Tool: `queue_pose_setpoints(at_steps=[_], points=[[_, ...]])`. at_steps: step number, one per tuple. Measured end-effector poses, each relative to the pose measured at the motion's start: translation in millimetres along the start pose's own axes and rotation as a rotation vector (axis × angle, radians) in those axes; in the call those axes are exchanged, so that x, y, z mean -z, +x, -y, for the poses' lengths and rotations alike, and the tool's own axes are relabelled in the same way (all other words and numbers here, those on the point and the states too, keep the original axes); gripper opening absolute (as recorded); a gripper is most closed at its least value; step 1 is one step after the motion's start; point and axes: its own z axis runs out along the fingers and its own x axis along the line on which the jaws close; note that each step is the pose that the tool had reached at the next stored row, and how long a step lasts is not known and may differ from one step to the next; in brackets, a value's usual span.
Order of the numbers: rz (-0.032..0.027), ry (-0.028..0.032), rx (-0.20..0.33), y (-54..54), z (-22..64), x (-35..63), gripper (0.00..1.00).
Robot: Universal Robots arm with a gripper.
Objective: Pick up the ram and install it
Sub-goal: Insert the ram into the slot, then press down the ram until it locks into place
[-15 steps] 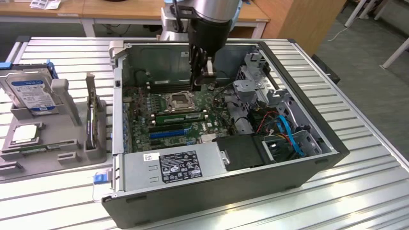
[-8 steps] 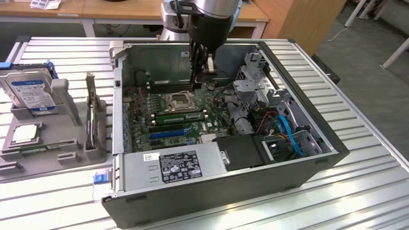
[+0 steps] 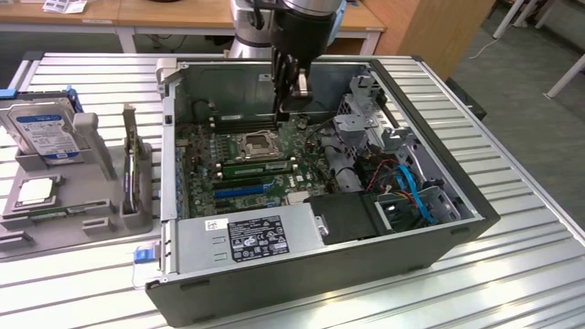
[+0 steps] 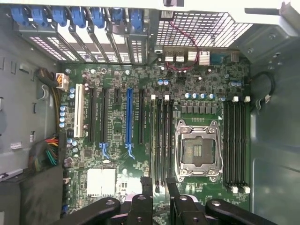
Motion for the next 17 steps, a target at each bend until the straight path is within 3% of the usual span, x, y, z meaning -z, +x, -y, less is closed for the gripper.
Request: queue_pose_setpoints(at_steps=[5,17], points=[[0.0001,0.0000,0.000,-0.1,-0.4,6.2,0.25],[0.0001,0.0000,0.000,-0.2,-0.4,6.8,0.25]])
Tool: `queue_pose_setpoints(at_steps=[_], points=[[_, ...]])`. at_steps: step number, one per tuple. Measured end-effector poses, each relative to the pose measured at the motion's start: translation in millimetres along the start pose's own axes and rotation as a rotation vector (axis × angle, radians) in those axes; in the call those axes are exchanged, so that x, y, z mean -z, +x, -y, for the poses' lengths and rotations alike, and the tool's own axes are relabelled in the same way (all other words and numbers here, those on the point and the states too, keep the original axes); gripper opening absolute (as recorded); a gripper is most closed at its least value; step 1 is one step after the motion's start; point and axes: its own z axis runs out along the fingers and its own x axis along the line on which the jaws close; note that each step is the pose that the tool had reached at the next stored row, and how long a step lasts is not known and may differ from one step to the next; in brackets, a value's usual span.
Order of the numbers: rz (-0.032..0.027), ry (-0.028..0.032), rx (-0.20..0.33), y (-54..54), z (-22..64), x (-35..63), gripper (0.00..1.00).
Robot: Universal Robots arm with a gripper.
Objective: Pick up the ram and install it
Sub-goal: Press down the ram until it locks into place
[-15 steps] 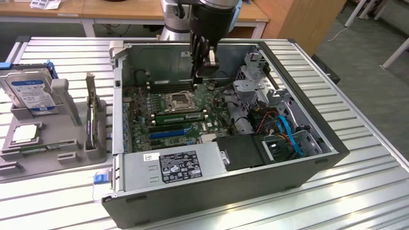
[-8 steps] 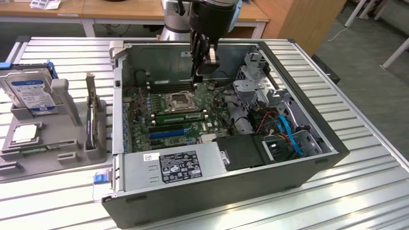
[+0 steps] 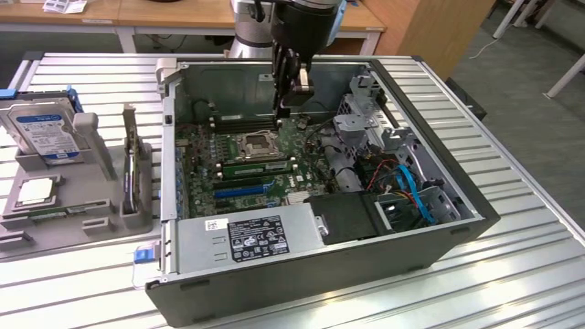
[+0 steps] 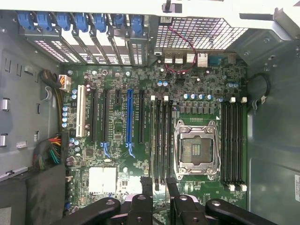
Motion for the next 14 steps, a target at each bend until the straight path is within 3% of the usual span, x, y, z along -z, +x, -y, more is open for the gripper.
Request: queue_pose_setpoints(at_steps=[10,12,14], points=[[0.0000,0.0000,0.000,0.0,0.0,0.0,0.24],[0.0000,0.0000,0.000,0.0,0.0,0.0,0.11],[0.0000,0.0000,0.000,0.0,0.0,0.0,0.10]])
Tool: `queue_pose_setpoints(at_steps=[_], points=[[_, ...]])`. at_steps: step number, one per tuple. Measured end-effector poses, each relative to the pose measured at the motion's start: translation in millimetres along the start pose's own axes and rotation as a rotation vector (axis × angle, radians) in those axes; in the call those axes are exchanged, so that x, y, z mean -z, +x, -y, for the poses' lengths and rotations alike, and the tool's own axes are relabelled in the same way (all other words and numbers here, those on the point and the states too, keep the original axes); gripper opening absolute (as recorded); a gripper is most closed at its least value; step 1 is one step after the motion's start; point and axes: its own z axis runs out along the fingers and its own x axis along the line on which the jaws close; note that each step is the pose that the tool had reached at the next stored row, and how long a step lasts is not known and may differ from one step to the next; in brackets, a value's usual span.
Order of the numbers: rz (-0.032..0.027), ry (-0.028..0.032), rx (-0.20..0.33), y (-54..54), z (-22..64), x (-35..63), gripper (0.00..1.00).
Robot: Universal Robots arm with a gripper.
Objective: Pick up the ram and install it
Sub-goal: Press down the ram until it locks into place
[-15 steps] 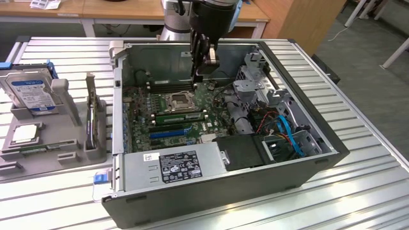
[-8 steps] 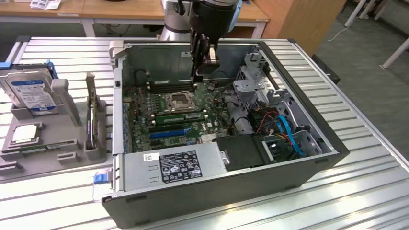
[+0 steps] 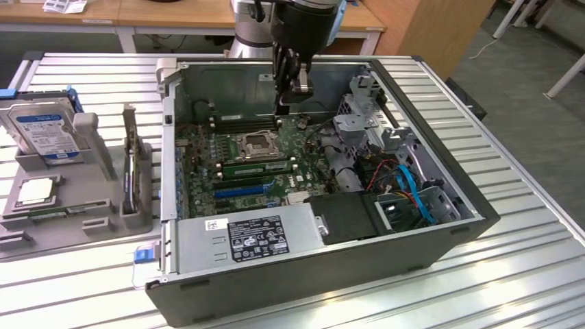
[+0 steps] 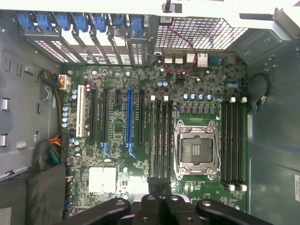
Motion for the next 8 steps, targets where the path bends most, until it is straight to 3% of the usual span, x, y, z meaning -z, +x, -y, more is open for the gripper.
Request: queue_pose_setpoints(at_steps=[8], points=[[0.0000,0.0000,0.000,0.0,0.1,0.0,0.10]])
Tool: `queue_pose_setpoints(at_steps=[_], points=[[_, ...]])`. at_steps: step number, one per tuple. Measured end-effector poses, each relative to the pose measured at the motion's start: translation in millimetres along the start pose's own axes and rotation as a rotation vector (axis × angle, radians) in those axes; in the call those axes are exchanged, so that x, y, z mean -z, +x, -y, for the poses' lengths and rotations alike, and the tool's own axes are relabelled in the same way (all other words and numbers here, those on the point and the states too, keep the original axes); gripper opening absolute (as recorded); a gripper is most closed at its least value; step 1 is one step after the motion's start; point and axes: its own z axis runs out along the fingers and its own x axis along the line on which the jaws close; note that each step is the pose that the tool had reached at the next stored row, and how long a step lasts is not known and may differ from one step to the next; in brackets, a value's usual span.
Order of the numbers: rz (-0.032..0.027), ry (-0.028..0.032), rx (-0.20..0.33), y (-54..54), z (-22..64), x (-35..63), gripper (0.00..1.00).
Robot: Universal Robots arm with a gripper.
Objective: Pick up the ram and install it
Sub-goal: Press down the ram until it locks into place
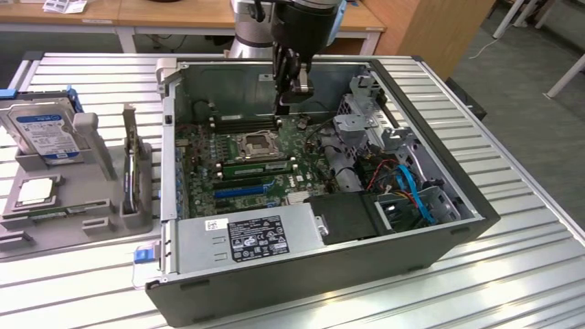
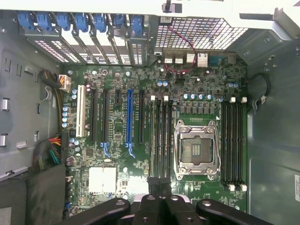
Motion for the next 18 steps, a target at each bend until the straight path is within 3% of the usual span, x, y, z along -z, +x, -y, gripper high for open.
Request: queue_pose_setpoints(at_steps=[6,18], points=[[-0.0001,-0.0012,0.000,0.0,5.1,0.4,0.10],[0.0000,-0.0084,0.000,0.0,25.3,1.5,0.10]])
